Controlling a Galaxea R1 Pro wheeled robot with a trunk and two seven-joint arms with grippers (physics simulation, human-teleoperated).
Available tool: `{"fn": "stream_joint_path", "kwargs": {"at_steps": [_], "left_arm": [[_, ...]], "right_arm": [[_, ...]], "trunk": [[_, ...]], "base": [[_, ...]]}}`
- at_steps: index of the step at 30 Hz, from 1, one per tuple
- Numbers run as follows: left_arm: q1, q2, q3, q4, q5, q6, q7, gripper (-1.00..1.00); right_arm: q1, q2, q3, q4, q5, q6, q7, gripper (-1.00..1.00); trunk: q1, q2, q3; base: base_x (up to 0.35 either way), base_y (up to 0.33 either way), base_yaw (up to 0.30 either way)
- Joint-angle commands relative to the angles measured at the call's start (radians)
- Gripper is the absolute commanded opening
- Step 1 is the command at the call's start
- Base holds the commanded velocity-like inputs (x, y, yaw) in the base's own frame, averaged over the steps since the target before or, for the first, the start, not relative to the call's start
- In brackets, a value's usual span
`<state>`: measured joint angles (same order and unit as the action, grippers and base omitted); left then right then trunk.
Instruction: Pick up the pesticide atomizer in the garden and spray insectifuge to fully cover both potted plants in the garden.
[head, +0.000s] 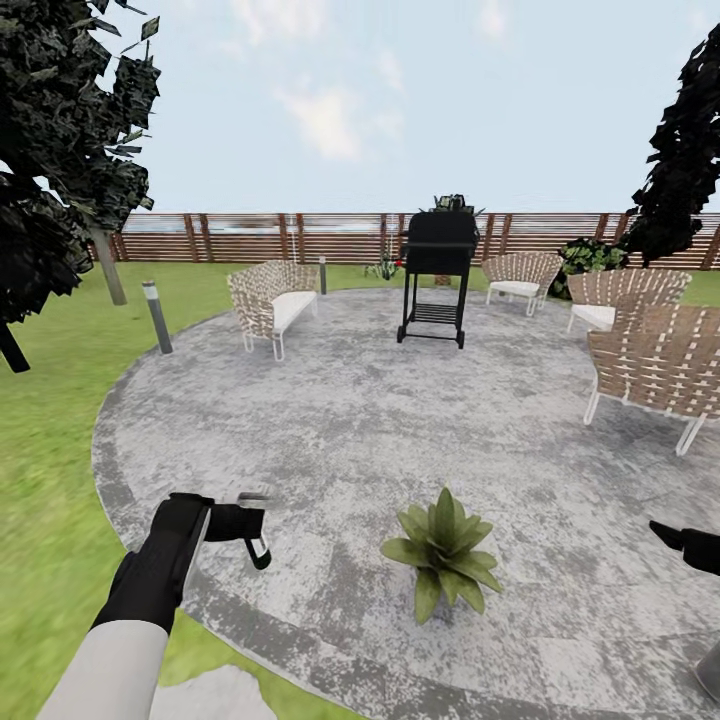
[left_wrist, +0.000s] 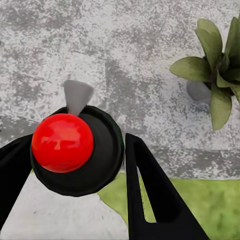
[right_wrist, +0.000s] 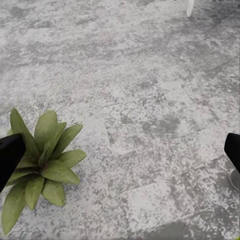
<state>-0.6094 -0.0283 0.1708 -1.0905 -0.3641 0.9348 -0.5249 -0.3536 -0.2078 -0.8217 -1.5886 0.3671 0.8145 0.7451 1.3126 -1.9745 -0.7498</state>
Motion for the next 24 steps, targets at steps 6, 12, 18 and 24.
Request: {"fn": "stream_joint_path", "kwargs": {"at_steps": [6, 12, 18, 24], "left_arm": [[0.0, 0.028, 0.004, -0.004, -0.01, 0.017, -0.011, -1.0], [0.0, 0.036, -0.002, -0.004, -0.009, 0.04, -0.013, -1.0], [0.0, 0.037, -0.002, -0.003, -0.009, 0.043, -0.014, -1.0], [-0.044, 0.05, -0.008, -0.002, -0.015, 0.047, -0.015, -1.0]], "right_arm": [[0.0, 0.0, 0.035, 0.0, 0.012, -0.024, 0.022, 1.0], [0.0, 0.002, 0.099, -0.001, 0.011, -0.05, 0.061, 1.0], [-0.001, -0.001, 0.103, -0.002, 0.012, -0.05, 0.066, 1.0], [0.0, -0.013, 0.105, -0.001, 0.025, -0.06, 0.065, 1.0]], "trunk": [[0.0, -0.001, -0.001], [0.0, -0.001, -0.001], [0.0, -0.001, -0.001], [0.0, -0.001, -0.001]], "base": [[0.0, 0.0, 0.0], [0.0, 0.0, 0.0], [0.0, 0.0, 0.0], [0.0, 0.0, 0.0]]}}
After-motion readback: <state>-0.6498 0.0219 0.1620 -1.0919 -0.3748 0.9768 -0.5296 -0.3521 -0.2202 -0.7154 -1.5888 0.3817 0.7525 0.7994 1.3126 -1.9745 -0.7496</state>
